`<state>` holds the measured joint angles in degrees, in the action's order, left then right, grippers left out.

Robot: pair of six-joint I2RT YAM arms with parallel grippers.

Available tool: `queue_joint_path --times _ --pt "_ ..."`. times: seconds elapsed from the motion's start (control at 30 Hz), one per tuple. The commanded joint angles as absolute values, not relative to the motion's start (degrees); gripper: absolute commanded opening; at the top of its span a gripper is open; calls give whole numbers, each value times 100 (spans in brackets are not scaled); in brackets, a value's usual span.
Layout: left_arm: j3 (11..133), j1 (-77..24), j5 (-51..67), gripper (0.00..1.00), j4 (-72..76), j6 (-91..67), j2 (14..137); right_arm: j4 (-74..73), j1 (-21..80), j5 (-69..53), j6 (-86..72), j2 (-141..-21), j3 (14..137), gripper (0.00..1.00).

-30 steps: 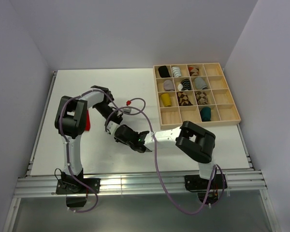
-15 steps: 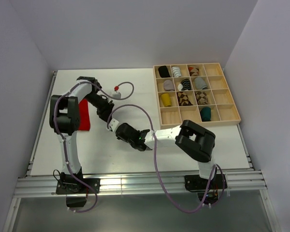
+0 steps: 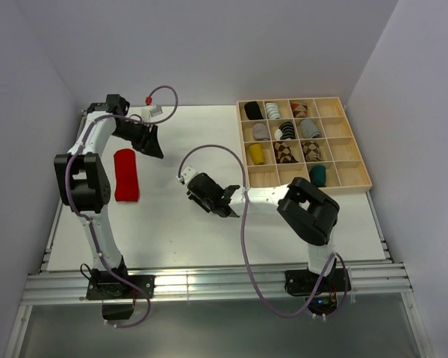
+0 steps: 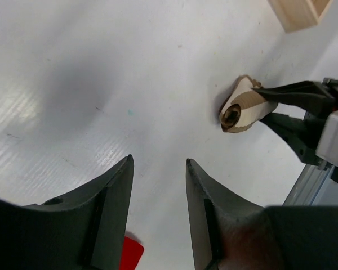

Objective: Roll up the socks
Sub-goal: Pick up the sock at the center of the board.

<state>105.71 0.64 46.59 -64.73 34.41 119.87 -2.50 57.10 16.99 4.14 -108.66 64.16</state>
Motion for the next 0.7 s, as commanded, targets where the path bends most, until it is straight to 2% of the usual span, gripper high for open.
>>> queue_joint_path --times 0.0,0.13,0.67 --pt "10512 132 4632 47 -5880 2655 11199 -808 5537 1477 35 -10688 6513 0" --pt "10275 141 4360 47 -5538 2303 10820 -940 5362 1257 -202 -10574 6609 0" --pt "10028 141 4544 47 -5818 2434 10397 -1248 4131 246 -756 -9476 6768 0"
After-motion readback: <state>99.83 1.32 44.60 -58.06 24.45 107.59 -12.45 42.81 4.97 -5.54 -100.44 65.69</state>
